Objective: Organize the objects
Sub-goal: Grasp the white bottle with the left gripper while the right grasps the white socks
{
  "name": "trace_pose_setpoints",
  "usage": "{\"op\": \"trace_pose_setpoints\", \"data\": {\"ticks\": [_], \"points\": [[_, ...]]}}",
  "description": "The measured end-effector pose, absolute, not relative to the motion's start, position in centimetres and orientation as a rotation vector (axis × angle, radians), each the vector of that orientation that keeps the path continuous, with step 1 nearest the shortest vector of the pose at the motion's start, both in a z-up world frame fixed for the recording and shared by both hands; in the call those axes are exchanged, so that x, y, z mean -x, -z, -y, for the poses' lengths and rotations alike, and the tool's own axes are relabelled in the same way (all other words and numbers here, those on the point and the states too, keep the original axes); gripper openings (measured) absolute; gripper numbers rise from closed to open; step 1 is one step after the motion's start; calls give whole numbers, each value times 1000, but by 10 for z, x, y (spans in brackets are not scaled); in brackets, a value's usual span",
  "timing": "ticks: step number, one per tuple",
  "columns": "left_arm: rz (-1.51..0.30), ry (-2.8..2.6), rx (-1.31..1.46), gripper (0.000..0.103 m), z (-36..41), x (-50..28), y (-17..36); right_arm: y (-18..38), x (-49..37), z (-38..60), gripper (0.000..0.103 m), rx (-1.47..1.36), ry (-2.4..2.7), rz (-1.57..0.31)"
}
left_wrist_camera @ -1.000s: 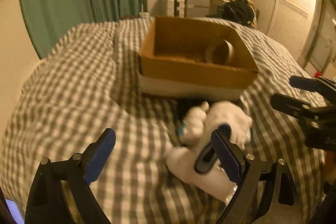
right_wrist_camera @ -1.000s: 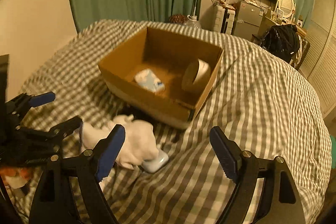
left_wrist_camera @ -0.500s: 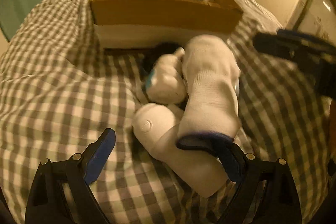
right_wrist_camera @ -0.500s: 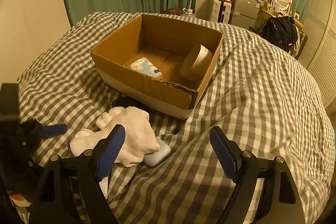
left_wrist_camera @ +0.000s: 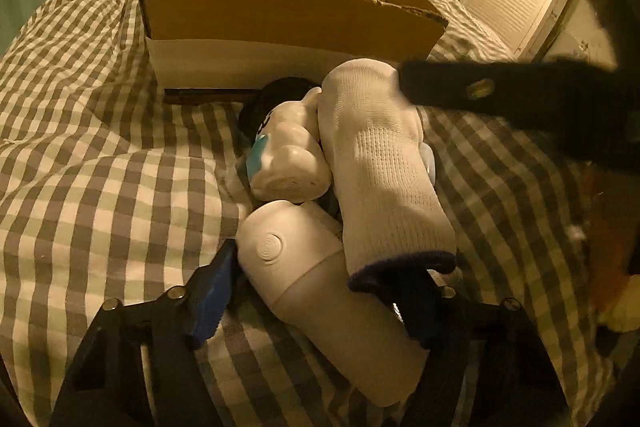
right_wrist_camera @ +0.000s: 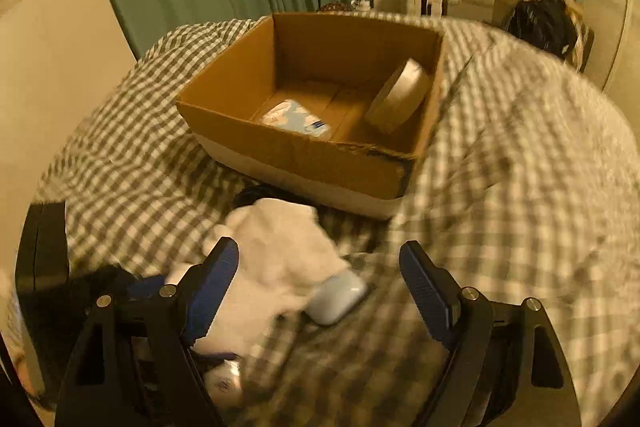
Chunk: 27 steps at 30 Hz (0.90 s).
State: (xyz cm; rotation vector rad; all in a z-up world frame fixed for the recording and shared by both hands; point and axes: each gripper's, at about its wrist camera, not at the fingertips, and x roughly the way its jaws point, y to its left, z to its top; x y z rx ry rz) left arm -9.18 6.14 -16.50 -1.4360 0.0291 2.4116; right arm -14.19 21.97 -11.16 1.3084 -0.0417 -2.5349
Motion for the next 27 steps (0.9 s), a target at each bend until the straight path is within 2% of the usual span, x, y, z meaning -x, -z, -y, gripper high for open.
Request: {"op": "trace_pose_setpoints", "data": {"ticks": [2,8,9,10,11,14,17,20,24,26,27], "points": [[-13,-2405,1438,72,-59,91,164,124,151,-212,83,-1365,2492,76],[6,-2380,1471,76,-50,87,160,156,168,-189,81,-1473,2404,16],[8,-2381,1474,77,-49,86,160,157,169,-188,77,-1474,2405,8],[9,-2383,1474,77,-48,85,159,158,167,-187,64,-1468,2395,10],[7,-2387,1472,77,-46,86,158,158,166,-187,57,-1459,2386,19],[4,-2400,1463,77,-46,83,154,150,157,-194,42,-1407,2414,45],[15,-2415,1459,78,-42,83,152,130,144,-208,38,-1295,2534,74],[19,-2445,1461,78,-38,84,151,104,131,-223,38,-1185,2675,28],[-37,-2494,1468,78,-45,94,158,93,129,-246,38,-1189,2685,84],[-50,-2494,1457,72,-51,101,162,97,131,-252,38,-1211,2671,122],[-42,-2473,1455,58,-53,103,163,101,131,-252,38,-1225,2664,127]]}}
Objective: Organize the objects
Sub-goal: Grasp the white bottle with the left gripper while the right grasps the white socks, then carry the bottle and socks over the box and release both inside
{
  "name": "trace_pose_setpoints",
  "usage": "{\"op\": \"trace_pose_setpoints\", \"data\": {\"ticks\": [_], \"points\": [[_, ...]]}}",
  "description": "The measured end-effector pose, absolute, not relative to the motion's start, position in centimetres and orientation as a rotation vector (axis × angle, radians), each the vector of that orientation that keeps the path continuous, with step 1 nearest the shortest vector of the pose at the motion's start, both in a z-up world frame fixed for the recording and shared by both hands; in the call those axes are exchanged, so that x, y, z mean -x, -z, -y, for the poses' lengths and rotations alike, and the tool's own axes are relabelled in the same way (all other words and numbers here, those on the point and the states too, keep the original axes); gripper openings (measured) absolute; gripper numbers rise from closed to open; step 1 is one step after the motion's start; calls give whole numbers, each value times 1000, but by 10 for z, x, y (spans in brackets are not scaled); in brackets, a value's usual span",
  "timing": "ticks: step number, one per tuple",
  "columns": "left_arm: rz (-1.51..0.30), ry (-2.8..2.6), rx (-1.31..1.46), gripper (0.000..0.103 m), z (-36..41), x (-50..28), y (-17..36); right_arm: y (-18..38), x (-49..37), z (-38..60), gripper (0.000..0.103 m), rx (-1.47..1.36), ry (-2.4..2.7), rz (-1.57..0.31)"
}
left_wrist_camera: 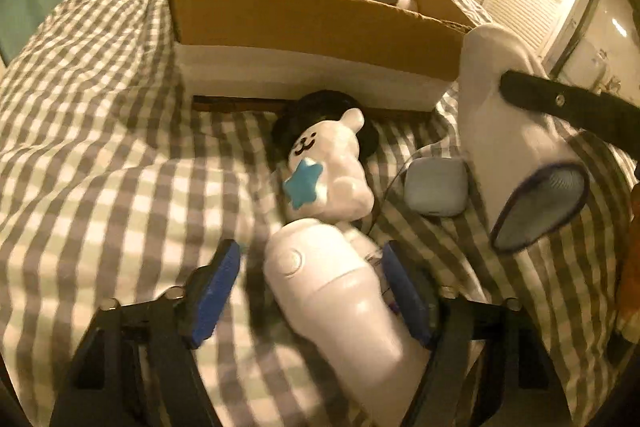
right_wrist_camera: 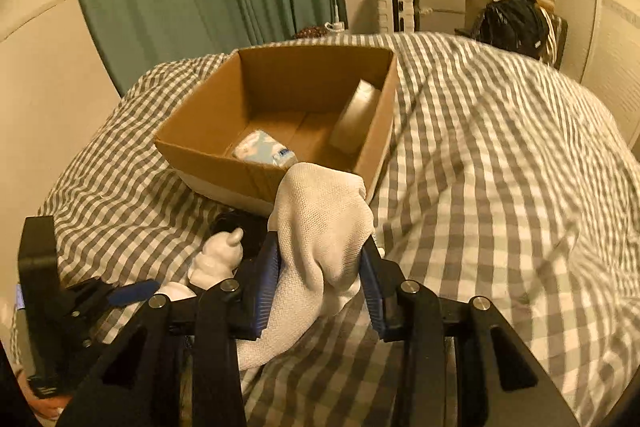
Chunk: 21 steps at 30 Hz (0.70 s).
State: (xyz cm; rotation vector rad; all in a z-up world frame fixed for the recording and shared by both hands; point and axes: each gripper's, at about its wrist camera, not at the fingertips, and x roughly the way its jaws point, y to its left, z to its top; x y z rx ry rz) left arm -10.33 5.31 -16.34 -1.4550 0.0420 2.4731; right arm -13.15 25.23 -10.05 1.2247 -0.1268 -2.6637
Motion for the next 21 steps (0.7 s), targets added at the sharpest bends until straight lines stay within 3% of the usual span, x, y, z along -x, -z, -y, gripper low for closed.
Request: {"op": "trace_pose_setpoints", "data": {"ticks": [3,21], "points": [[-28,-2460,1445,52,-50,102,161,106,131,-249,38,-1241,2648,108],[118,-2609,1230,51,-6,118,73,80,122,-233,38,-1147,2636,16]]}}
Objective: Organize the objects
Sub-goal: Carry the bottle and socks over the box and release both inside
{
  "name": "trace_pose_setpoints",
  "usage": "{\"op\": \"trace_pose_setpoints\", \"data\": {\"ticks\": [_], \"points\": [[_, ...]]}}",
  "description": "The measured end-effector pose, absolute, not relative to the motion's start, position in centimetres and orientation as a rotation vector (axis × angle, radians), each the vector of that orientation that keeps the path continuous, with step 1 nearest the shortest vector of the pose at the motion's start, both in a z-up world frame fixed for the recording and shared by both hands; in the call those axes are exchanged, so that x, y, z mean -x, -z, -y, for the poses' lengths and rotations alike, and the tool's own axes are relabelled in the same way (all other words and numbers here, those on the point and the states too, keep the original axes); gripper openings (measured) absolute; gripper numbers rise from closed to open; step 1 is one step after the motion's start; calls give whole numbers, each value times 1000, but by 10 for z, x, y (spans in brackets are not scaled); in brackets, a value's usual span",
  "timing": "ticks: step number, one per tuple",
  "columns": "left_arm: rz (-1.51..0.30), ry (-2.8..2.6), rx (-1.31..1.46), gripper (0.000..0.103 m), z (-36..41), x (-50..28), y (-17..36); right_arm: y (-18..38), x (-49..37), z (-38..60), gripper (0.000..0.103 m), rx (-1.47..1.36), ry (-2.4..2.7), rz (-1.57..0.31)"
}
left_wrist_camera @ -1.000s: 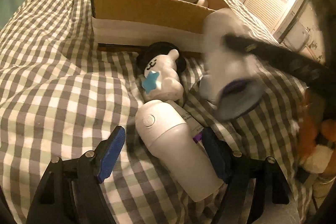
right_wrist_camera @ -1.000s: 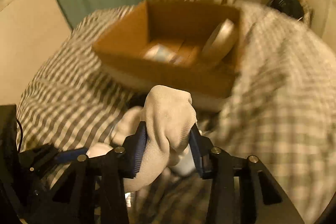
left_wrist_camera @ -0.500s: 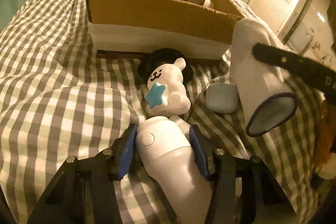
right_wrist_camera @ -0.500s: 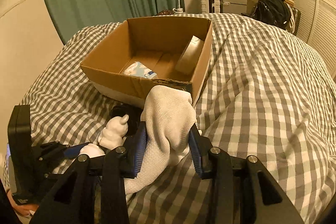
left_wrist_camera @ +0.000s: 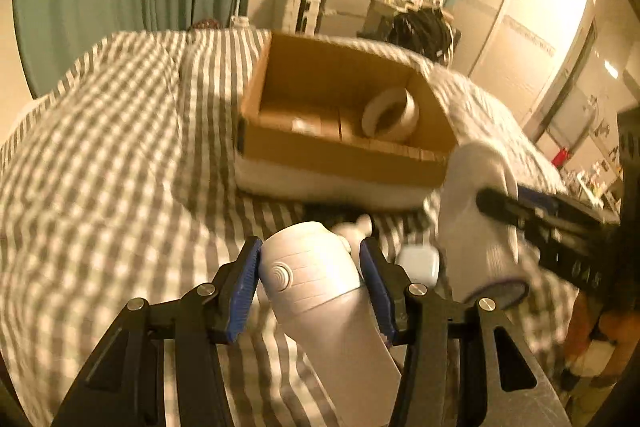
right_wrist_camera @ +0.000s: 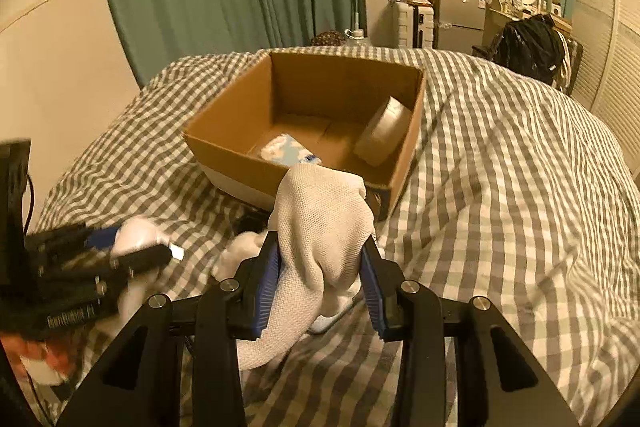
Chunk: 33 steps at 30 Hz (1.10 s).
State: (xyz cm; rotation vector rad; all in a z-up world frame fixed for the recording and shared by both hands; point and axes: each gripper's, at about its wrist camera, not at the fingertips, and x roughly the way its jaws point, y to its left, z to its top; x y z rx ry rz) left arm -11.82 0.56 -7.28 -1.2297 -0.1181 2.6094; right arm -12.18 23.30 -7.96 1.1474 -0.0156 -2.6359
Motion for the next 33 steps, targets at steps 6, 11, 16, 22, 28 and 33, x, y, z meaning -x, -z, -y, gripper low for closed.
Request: {"op": "trace_pose_setpoints", "data": {"ticks": [6,11,16,22,28,33], "points": [[94,-2684,1101,51,-3,153,35,48,134,-222,38,-1079,2648,-57],[101,-2727,1041,51,-1,187,13,19,155,-212,38,-1007,2677,-117],[91,-2757,989,51,-4,221,0,4,187,-206,38,-973,2693,-132],[-4,-2772,961,51,-22,265,5,7,233,-205,38,-993,2700,-127],[-71,-2750,1033,51,-38,307,36,30,279,-211,38,-1073,2693,-129],[-146,-2732,1082,51,-49,318,63,56,306,-213,38,-1153,2683,-162]]}}
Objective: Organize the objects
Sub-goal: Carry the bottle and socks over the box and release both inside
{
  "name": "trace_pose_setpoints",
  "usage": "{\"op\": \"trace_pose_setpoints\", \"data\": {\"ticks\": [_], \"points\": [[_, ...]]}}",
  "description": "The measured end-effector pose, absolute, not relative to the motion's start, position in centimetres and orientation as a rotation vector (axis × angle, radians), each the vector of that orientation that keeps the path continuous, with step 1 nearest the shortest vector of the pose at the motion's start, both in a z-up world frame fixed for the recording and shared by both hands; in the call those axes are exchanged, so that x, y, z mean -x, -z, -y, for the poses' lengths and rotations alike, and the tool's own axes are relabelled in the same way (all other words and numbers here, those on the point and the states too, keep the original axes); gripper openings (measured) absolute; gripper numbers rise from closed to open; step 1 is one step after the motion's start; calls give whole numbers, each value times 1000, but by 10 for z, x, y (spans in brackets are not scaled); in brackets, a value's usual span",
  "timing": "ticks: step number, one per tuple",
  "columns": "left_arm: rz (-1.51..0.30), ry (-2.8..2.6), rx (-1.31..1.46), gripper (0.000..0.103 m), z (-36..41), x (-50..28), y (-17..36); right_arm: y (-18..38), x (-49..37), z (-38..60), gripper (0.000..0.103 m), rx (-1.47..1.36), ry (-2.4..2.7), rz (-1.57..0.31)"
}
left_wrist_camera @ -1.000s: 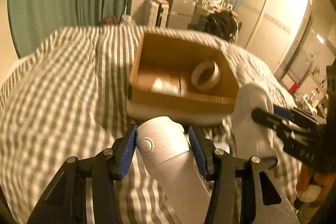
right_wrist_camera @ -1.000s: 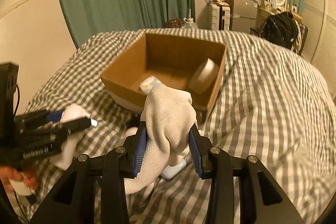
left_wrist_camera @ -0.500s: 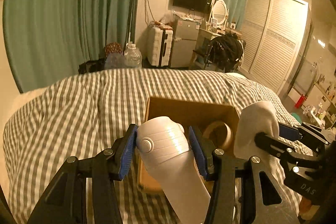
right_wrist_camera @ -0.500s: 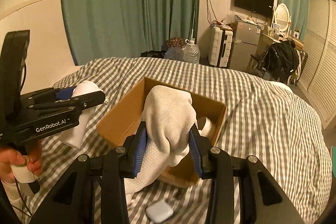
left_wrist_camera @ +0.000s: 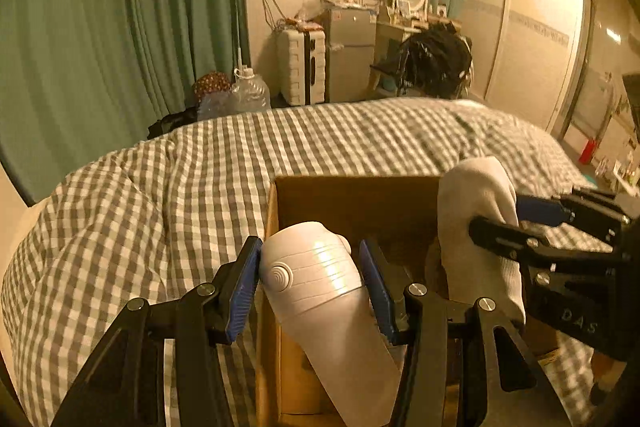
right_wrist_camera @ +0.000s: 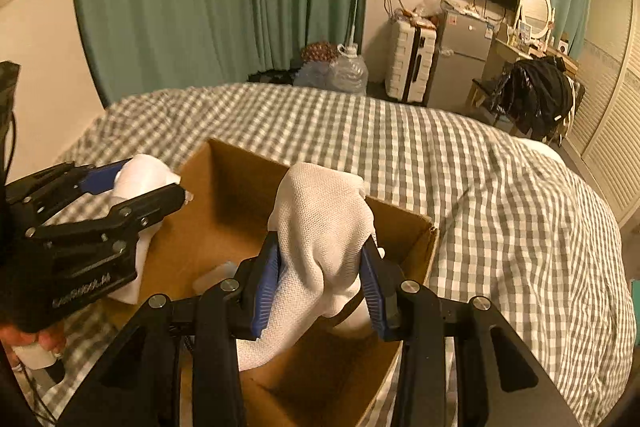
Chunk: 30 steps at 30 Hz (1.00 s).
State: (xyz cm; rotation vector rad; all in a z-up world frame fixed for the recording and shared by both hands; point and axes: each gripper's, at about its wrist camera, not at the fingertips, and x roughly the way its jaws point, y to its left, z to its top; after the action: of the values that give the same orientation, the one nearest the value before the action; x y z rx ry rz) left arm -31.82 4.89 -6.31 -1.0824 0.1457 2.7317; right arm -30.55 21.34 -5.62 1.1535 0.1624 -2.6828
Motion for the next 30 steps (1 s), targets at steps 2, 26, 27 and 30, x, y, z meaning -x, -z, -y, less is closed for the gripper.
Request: {"op": "trace_pose_setpoints", "data": {"ticks": [2,26,27,30], "points": [[-165,-2726,1099,51,-53,320,71,64,310,-215,38,-1171,2680,-158],[-173,-2898,951,97,-22,220,8,12,227,-238,73,-1002,2826,-99],[-181,-2904,945,98,-22,213,6,9,220,-239,73,-998,2830,-107],[-209,-2912,943,99,-24,197,-1,2,200,-240,73,-988,2850,-117]]}}
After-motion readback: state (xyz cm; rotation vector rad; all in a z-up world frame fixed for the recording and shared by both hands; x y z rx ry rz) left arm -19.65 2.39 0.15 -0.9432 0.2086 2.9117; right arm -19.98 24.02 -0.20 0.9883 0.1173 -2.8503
